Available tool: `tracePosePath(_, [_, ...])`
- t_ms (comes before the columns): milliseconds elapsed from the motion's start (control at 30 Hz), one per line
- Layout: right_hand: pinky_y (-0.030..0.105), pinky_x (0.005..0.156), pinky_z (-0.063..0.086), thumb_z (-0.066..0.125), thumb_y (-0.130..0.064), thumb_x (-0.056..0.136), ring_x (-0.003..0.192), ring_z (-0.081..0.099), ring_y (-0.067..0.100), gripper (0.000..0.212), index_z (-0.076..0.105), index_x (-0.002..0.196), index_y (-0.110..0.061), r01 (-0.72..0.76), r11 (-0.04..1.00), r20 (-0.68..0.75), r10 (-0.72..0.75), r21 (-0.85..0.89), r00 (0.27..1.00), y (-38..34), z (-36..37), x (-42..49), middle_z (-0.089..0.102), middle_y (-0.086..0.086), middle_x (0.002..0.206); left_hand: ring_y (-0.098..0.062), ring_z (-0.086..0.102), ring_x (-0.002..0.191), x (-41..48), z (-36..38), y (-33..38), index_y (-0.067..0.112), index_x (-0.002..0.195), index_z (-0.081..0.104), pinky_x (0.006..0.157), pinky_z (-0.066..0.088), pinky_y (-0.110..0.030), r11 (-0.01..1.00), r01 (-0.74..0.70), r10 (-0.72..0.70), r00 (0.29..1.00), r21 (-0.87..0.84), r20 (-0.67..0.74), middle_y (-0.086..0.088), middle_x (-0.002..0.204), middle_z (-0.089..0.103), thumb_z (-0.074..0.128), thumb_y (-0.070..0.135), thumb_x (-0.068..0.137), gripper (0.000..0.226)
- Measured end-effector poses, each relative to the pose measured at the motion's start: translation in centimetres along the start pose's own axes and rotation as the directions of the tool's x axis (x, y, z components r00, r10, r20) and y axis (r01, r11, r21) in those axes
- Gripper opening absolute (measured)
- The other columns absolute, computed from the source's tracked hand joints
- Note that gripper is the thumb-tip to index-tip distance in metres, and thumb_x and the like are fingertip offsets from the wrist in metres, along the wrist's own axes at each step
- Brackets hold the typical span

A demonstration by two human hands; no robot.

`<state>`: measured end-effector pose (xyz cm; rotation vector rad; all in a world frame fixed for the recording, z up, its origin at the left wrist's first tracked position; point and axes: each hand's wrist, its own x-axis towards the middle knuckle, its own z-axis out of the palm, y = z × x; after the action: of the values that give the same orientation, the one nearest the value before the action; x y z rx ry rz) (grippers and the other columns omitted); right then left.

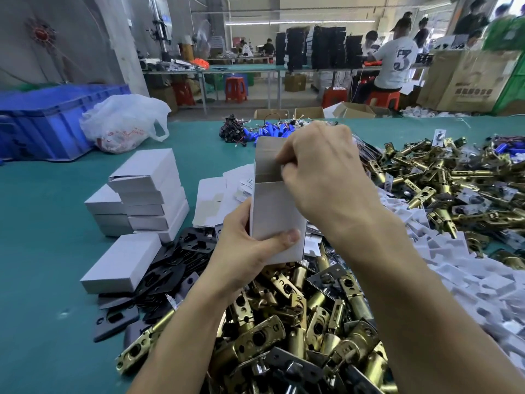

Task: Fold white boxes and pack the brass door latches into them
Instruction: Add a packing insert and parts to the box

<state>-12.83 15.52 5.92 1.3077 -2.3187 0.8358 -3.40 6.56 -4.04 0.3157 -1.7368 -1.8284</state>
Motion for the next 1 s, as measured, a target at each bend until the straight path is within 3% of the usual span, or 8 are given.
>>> tracePosePath(67, [0.04,0.091,0.039,0.051,-0.013,0.093,0.108,0.043,0.031,0.025,0.064,0.114,-0.017,-0.088,0.996,0.028,0.087,0.026,0.996,-0.2,-0.1,0.1,0.055,0.01,0.118,-0.019,0.073,0.089,-0.1,0.0,0.1,0.019,0.114,0.068,0.07,0.058,-0.028,1.0,-0.02,0.02,1.0,-0.007,0.001,-0.003,0.098,0.075,0.085,0.015,0.07,0.047])
tracePosePath(200, [0.031,0.083,0.038,0.054,-0.012,0.09,0.099,0.045,0.023,0.026,0.071,0.104,-0.025,-0.145,0.973,-0.075,0.16,0.178,0.984,-0.7,-0.1,0.4,0.061,0.007,0.11,-0.014,0.073,0.088,0.0,0.0,0.3,0.029,0.103,0.073,0.07,0.058,-0.024,0.997,-0.061,0.059,0.997,-0.05,-0.041,0.001,0.097,0.076,0.084,0.012,0.07,0.04])
tracePosePath(367, [0.035,0.092,0.046,0.059,-0.011,0.087,0.106,0.059,0.024,0.023,0.075,0.1,-0.023,-0.057,0.973,-0.045,0.068,0.222,0.997,-1.4,0.3,0.1,0.069,0.0,0.103,-0.021,0.072,0.095,-0.1,-0.2,0.3,0.021,0.113,0.07,0.072,0.058,-0.025,0.996,-0.074,0.072,0.997,-0.057,-0.034,-0.009,0.104,0.074,0.091,0.02,0.06,0.056])
tracePosePath(467, [0.037,0.086,0.053,0.066,-0.013,0.08,0.101,0.064,0.023,0.02,0.076,0.089,-0.028,-0.06,0.958,0.01,0.059,0.282,0.998,-1.4,-0.2,0.1,0.071,-0.001,0.097,-0.019,0.071,0.094,-0.2,-0.3,0.3,0.025,0.11,0.071,0.071,0.057,-0.024,0.997,-0.043,0.041,0.998,-0.066,-0.039,-0.009,0.105,0.072,0.09,0.027,0.054,0.06])
tracePosePath(600, [0.034,0.077,0.056,0.071,-0.01,0.075,0.092,0.068,0.017,0.021,0.078,0.078,-0.029,-0.054,0.924,-0.019,0.066,0.379,0.998,-1.6,-1.0,-0.1,0.072,-0.007,0.083,-0.019,0.071,0.094,-0.1,-0.3,0.2,0.022,0.108,0.072,0.076,0.058,-0.028,0.997,0.005,-0.004,1.0,-0.076,0.014,-0.008,0.103,0.074,0.089,0.017,0.059,0.052])
tracePosePath(800, [0.036,0.079,0.051,0.059,-0.014,0.085,0.093,0.062,0.029,0.019,0.073,0.095,-0.023,-0.083,0.982,-0.131,0.106,0.171,0.986,-1.7,-0.4,-0.3,0.068,0.007,0.096,-0.019,0.072,0.091,-0.1,-0.3,0.2,0.02,0.108,0.07,0.071,0.057,-0.025,0.996,0.027,-0.026,1.0,-0.082,0.017,-0.005,0.099,0.076,0.083,0.016,0.068,0.043])
tracePosePath(1000, [0.042,0.085,0.051,0.052,-0.021,0.09,0.109,0.053,0.031,0.024,0.067,0.11,-0.019,-0.192,0.981,0.055,0.192,-0.008,0.98,-1.5,-1.1,-0.2,0.062,0.009,0.11,-0.012,0.072,0.091,-0.1,-0.2,0.0,0.023,0.111,0.07,0.071,0.056,-0.02,0.999,-0.01,0.011,1.0,-0.03,0.028,0.001,0.099,0.076,0.08,0.016,0.075,0.038])
